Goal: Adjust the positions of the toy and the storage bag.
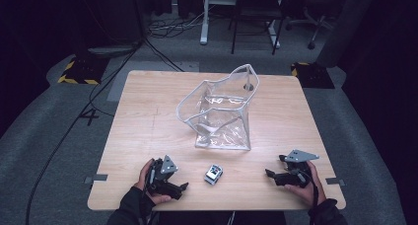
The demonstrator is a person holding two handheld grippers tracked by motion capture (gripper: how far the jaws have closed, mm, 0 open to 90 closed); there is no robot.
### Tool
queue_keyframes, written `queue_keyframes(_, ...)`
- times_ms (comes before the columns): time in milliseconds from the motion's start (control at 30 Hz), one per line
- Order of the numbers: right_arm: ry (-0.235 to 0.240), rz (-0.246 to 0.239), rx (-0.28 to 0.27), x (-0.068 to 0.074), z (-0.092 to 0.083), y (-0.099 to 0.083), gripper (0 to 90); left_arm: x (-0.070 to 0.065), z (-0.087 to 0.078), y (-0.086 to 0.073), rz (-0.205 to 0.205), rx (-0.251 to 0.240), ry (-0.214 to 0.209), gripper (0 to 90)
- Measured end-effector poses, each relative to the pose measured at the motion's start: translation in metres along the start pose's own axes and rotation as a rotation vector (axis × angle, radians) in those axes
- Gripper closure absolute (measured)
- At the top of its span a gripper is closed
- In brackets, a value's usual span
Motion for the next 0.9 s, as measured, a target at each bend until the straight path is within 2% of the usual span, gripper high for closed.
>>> queue_keyframes(267,0.043,-0.038,0.016,0.016,0.007,0.002,14.5,0.001,0.0,0.0,0.001,-0.006,0.007,0.2)
queue_keyframes(300,0.051,-0.047,0.023,0.019,0.008,0.003,14.4,-0.001,0.0,-0.001,-0.014,0.0,-0.006,0.2)
queue_keyframes(400,0.063,-0.062,0.024,0.026,0.013,0.005,13.7,0.0,0.0,0.0,-0.008,0.0,-0.002,0.3)
queue_keyframes(600,0.109,-0.103,0.033,0.046,0.025,0.011,13.5,0.0,0.0,0.0,-0.008,0.0,-0.003,0.3)
queue_keyframes(800,0.128,-0.12,0.039,0.057,0.032,0.016,13.5,0.002,0.0,0.0,-0.007,0.001,0.011,0.4)
queue_keyframes(900,0.147,-0.121,0.037,0.069,0.04,0.02,13.3,0.002,0.001,0.001,-0.015,-0.003,0.009,0.4)
Point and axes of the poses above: each handheld gripper's, and its own axes: z roughly forward along the jaws, y roughly out of its top, x roughly to its left, the point moved 7 cm from there along z, roughly forward along the jaws, and after that the axes turned 13 degrees about y, right-handed, at the moved point
